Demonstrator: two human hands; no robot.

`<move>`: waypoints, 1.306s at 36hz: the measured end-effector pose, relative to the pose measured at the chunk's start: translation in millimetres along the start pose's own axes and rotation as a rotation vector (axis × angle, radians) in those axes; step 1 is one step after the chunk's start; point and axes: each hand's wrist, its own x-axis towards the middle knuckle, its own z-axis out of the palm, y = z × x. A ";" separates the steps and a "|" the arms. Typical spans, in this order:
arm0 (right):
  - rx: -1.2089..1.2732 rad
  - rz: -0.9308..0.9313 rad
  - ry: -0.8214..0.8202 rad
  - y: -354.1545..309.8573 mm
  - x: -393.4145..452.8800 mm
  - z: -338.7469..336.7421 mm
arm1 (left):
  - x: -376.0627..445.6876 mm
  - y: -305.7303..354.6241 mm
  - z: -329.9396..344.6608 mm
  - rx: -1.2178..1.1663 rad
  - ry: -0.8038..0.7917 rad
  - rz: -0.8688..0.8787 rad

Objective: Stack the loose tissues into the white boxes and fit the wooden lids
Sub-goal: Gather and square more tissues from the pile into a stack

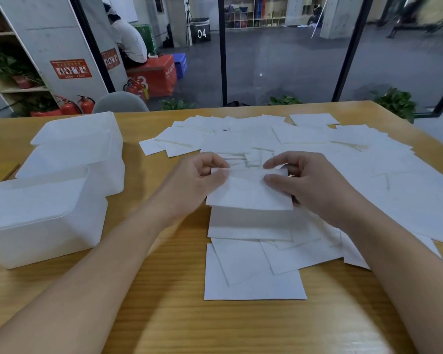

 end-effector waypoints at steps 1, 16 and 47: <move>-0.028 0.007 -0.025 1.0 -0.6 -0.5 | -1.1 0.8 -1.8 0.031 -0.036 -0.013; -0.491 -0.049 -0.146 4.6 -3.1 7.1 | -2.9 -10.3 -10.9 0.370 -0.236 -0.089; -0.523 -0.165 -0.177 4.6 -6.2 20.5 | 34.8 -26.3 14.2 0.395 0.271 0.053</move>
